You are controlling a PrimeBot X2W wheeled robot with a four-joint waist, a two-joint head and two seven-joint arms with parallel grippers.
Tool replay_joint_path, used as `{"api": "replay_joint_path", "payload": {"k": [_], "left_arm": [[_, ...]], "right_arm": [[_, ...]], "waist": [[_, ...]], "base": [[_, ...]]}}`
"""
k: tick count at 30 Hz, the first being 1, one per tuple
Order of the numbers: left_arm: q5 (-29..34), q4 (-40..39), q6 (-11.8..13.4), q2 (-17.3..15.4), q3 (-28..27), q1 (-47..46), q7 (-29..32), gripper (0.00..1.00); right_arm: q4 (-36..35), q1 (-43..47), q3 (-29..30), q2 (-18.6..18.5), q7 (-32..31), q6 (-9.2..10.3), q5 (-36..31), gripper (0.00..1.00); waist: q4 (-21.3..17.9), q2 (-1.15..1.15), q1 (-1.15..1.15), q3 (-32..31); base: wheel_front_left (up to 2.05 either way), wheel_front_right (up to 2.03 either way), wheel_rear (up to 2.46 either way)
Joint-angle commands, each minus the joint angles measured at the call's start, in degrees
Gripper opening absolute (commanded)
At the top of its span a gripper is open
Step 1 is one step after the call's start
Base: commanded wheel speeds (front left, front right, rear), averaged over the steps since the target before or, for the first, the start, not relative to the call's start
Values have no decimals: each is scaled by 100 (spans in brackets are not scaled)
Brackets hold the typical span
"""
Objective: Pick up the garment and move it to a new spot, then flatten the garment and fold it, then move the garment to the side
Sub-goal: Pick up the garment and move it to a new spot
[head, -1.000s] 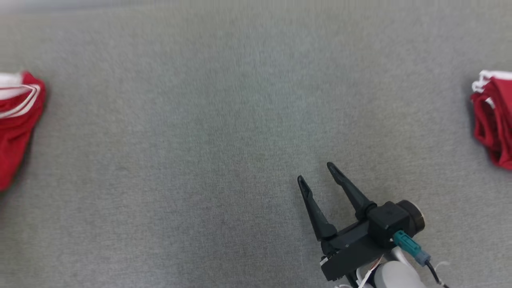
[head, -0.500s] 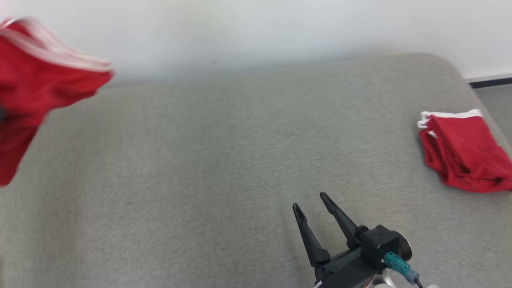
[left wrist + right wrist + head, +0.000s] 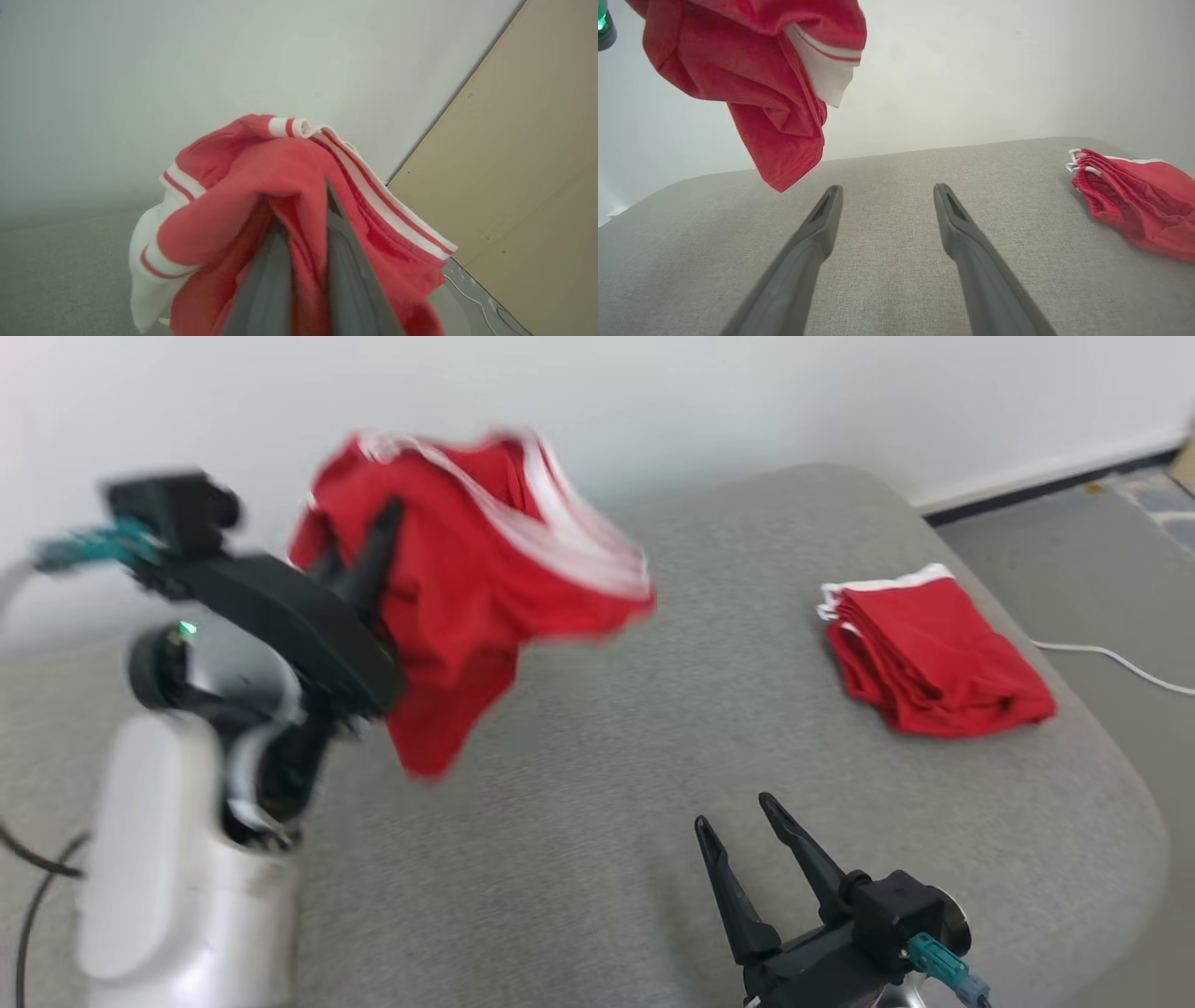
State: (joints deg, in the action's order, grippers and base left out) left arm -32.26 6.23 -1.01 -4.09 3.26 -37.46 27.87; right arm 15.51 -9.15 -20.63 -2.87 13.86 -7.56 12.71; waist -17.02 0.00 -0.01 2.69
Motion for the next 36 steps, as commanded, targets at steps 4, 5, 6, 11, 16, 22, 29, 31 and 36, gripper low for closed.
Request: {"api": "replay_joint_path", "payload": {"k": [4, 5, 6, 11, 16, 22, 29, 31, 36], "left_arm": [[252, 634, -9, 39, 274, 507, -428, 0], [347, 810, -19, 41, 345, 593, -587, 0], [423, 1005, -13, 41, 397, 663, -730, 0], [726, 1953, -3, 67, 667, 982, -1385, 0], [929, 2384, 31, 95, 914, 1062, -2282, 100], [969, 2248, 58, 108, 978, 1202, -3599, 100], [1152, 1741, 349, -89, 674, 1740, -4255, 100], [1259, 1510, 468, -166, 543, 1973, -4294, 100], [1593, 884, 625, -298, 242, 2625, -4308, 100]], "right_arm": [[-45, -3, 2, 3, 10, 16, 34, 100], [-51, -7, 16, 2, 14, 16, 32, 100], [-51, -7, 38, -1, 19, 16, 30, 100], [-67, 68, 153, 2, 42, 16, -16, 100], [-105, 138, 380, 2, 37, 16, -98, 100], [-163, 277, 626, -2, -15, 16, -185, 100], [-225, 519, 804, -2, -93, 16, -199, 100], [-258, 588, 876, -3, -112, 16, -217, 100], [-314, 695, 1121, -3, -153, 16, -278, 100]], "waist": [[-465, 0, 1, 281], [-510, 0, 1, 318], [-546, 0, 1, 349], [-560, 0, 1, 418], [-301, 0, 1, 374], [137, 0, 1, 180], [533, 0, 1, -95], [663, 0, 1, -152], [969, 0, 1, -260]], "base": [[0, 0, 0], [0, 0, 0], [0, 0, 0], [0, 0, 0], [0, 0, 0], [0, 0, 0], [0, 0, 0], [0, 0, 0], [0, 0, 0]]}}
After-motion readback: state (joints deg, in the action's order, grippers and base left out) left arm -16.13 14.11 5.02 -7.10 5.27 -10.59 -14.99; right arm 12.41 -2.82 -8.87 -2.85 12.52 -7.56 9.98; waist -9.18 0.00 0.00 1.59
